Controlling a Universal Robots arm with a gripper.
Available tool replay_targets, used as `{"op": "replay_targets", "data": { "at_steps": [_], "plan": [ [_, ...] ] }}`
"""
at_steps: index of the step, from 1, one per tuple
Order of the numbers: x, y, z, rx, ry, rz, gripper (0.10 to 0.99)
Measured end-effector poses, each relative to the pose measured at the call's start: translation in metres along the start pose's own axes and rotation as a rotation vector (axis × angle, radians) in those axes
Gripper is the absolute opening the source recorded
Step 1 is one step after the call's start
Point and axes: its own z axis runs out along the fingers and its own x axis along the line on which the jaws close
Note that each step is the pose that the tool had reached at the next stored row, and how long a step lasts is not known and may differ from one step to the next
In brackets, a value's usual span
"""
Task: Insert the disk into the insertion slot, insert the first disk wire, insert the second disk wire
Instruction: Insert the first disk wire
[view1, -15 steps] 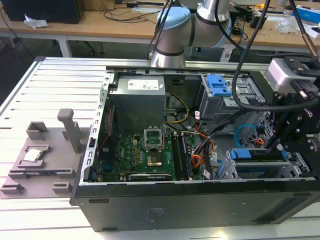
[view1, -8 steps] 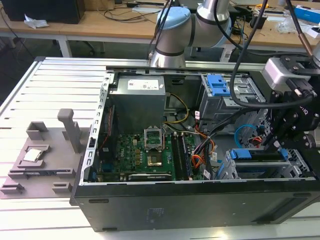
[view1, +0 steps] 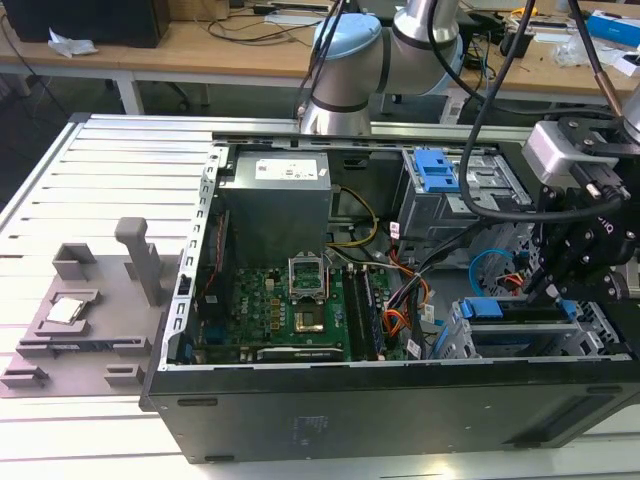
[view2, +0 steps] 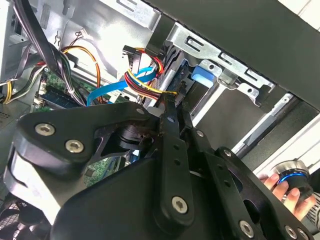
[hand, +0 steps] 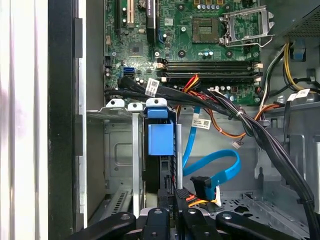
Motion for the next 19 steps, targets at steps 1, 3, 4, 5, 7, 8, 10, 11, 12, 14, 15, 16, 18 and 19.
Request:
{"op": "replay_targets", "data": {
  "at_steps": [1, 3, 4, 5, 7, 8, 10, 11, 12, 14, 15, 16, 18, 19],
  "plan": [
    [0.0001, -0.0003, 0.0004, 0.0, -0.0003, 0.0, 0.165],
    [0.0001, -0.0025, 0.0023, -0.001, -0.0011, 0.0, 0.165],
    [0.0001, -0.0028, 0.003, -0.001, -0.0011, 0.0, 0.165],
    [0.0002, -0.0029, 0.0035, -0.001, -0.0011, 0.0, 0.165],
    [0.0002, -0.003, 0.0046, -0.001, -0.0013, 0.0, 0.165],
    [0.0003, -0.003, 0.0048, -0.001, -0.0011, 0.0, 0.165],
    [0.0002, -0.003, 0.0052, -0.001, -0.0019, 0.0, 0.165],
    [0.0002, -0.003, 0.0059, -0.001, -0.0033, 0.0, 0.176],
    [0.0002, -0.003, 0.0059, -0.001, -0.003, 0.0, 0.176],
    [0.0003, -0.003, 0.0053, -0.001, -0.0016, 0.0, 0.239],
    [0.0003, -0.003, 0.0053, -0.001, -0.0015, 0.0, 0.239],
    [0.0003, -0.003, 0.0047, -0.001, -0.0014, 0.0, 0.239],
    [0.0003, -0.0028, 0.0008, -0.001, -0.0016, 0.0, 0.239],
    [0.0002, -0.0026, -0.0025, -0.001, -0.0018, 0.0, 0.239]
  ]
}}
